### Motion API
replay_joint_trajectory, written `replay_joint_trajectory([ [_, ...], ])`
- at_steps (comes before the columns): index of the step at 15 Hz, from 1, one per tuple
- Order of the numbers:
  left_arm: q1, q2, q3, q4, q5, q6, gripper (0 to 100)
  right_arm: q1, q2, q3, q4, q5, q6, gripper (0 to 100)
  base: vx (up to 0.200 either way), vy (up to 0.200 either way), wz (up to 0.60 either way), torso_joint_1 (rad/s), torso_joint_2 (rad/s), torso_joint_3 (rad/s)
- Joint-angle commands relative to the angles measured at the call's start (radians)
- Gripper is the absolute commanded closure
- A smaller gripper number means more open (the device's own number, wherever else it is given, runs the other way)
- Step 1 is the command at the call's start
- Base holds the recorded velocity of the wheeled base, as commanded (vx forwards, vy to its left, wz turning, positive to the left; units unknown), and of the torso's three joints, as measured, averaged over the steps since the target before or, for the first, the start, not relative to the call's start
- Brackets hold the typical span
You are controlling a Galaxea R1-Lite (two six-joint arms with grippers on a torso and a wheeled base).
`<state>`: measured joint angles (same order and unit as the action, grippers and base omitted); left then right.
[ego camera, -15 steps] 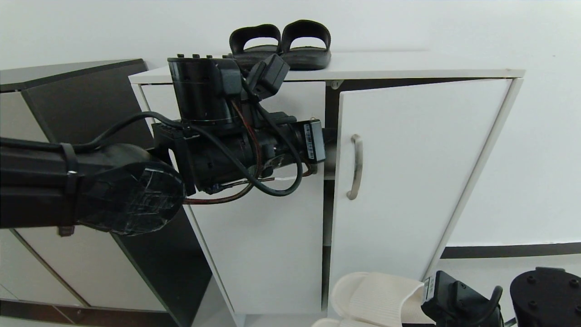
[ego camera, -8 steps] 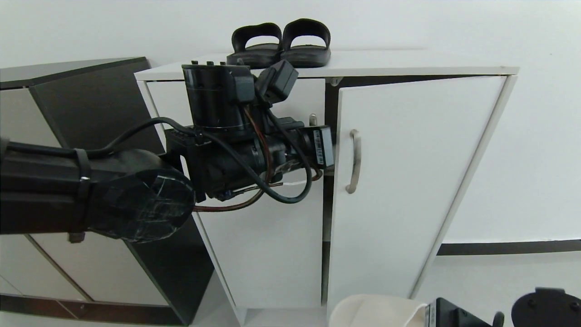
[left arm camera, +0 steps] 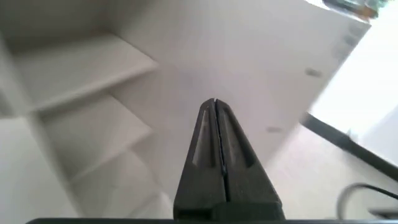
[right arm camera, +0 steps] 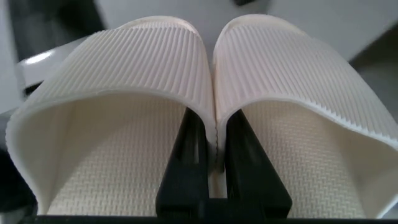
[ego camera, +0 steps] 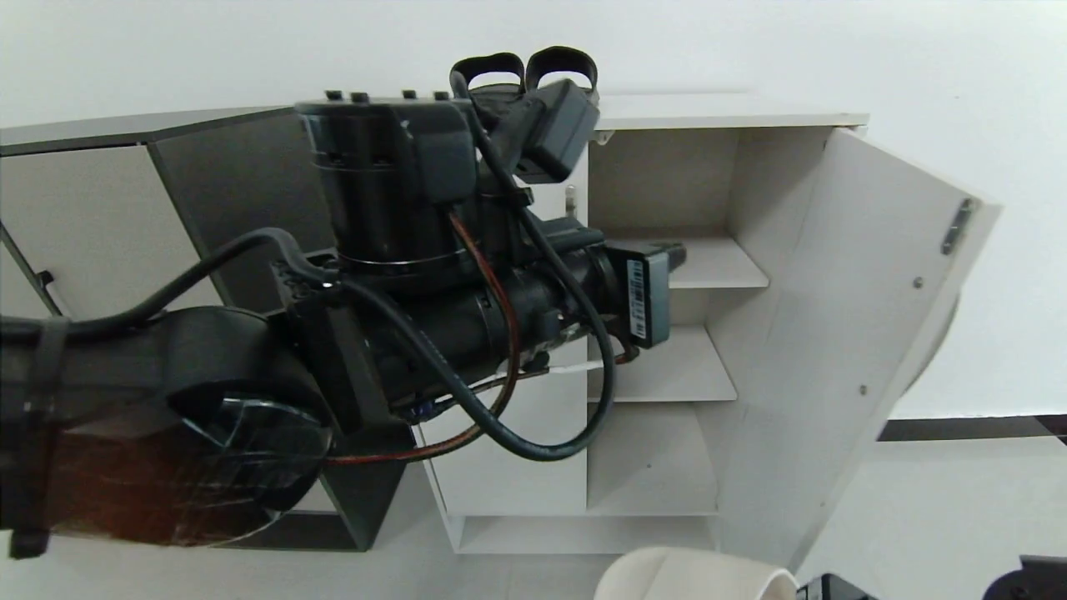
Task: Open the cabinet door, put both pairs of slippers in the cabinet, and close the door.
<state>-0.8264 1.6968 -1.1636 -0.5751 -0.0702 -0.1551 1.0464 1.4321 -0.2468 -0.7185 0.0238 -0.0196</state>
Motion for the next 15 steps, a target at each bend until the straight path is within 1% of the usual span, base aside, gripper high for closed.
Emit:
replay_joint_trajectory([
  [1, 0.072, -0.089, 0.05, 0.003, 0.132, -0.007, 100, -0.054, 0.051, -0.085, -0.002, -0.116, 0.055, 100, 0.0, 0.0, 0.0, 0.0, 0.0, 0.0],
  [2, 0.089, -0.149, 0.099, 0.003, 0.227, -0.014, 100, -0.083, 0.073, -0.131, -0.001, -0.197, 0.109, 100, 0.0, 0.0, 0.0, 0.0, 0.0, 0.0],
  [3, 0.104, -0.243, 0.19, 0.004, 0.314, -0.007, 100, -0.123, 0.11, -0.186, -0.001, -0.283, 0.15, 100, 0.0, 0.0, 0.0, 0.0, 0.0, 0.0],
  [4, 0.135, -0.358, 0.314, 0.015, 0.406, 0.014, 100, -0.163, 0.131, -0.233, 0.002, -0.357, 0.159, 100, 0.0, 0.0, 0.0, 0.0, 0.0, 0.0],
  [5, 0.193, -0.456, 0.42, 0.029, 0.5, 0.025, 100, -0.186, 0.149, -0.266, 0.005, -0.394, 0.159, 100, 0.0, 0.0, 0.0, 0.0, 0.0, 0.0],
  [6, 0.256, -0.571, 0.542, 0.049, 0.575, 0.028, 100, -0.198, 0.169, -0.281, 0.005, -0.435, 0.159, 100, 0.0, 0.0, 0.0, 0.0, 0.0, 0.0],
  [7, 0.355, -0.717, 0.662, 0.081, 0.604, 0.035, 100, -0.206, 0.197, -0.285, 0.005, -0.486, 0.159, 100, 0.0, 0.0, 0.0, 0.0, 0.0, 0.0],
  [9, 0.57, -0.974, 0.825, 0.215, 0.609, 0.057, 100, -0.212, 0.226, -0.279, 0.002, -0.507, 0.159, 100, 0.0, 0.0, 0.0, 0.0, 0.0, 0.0],
  [10, 0.632, -1.076, 0.877, 0.262, 0.61, 0.06, 100, -0.212, 0.232, -0.279, 0.004, -0.507, 0.161, 100, 0.0, 0.0, 0.0, 0.0, 0.0, 0.0],
  [11, 0.745, -1.27, 0.99, 0.371, 0.621, 0.069, 100, -0.212, 0.238, -0.272, 0.002, -0.512, 0.159, 100, 0.0, 0.0, 0.0, 0.0, 0.0, 0.0],
  [12, 0.8, -1.388, 1.046, 0.44, 0.616, 0.089, 100, -0.212, 0.238, -0.262, 0.002, -0.51, 0.158, 100, 0.0, 0.0, 0.0, 0.0, 0.0, 0.0],
  [13, 0.816, -1.507, 1.085, 0.506, 0.601, 0.121, 100, -0.212, 0.241, -0.259, 0.002, -0.51, 0.156, 100, 0.0, 0.0, 0.0, 0.0, 0.0, 0.0],
  [14, 0.81, -1.605, 1.122, 0.558, 0.544, 0.157, 100, -0.21, 0.248, -0.261, 0.002, -0.51, 0.158, 100, 0.0, 0.0, 0.0, 0.0, 0.0, 0.0],
  [15, 0.81, -1.669, 1.148, 0.572, 0.421, 0.189, 100, -0.209, 0.252, -0.259, 0.001, -0.51, 0.158, 100, 0.0, 0.0, 0.0, 0.0, 0.0, 0.0],
])
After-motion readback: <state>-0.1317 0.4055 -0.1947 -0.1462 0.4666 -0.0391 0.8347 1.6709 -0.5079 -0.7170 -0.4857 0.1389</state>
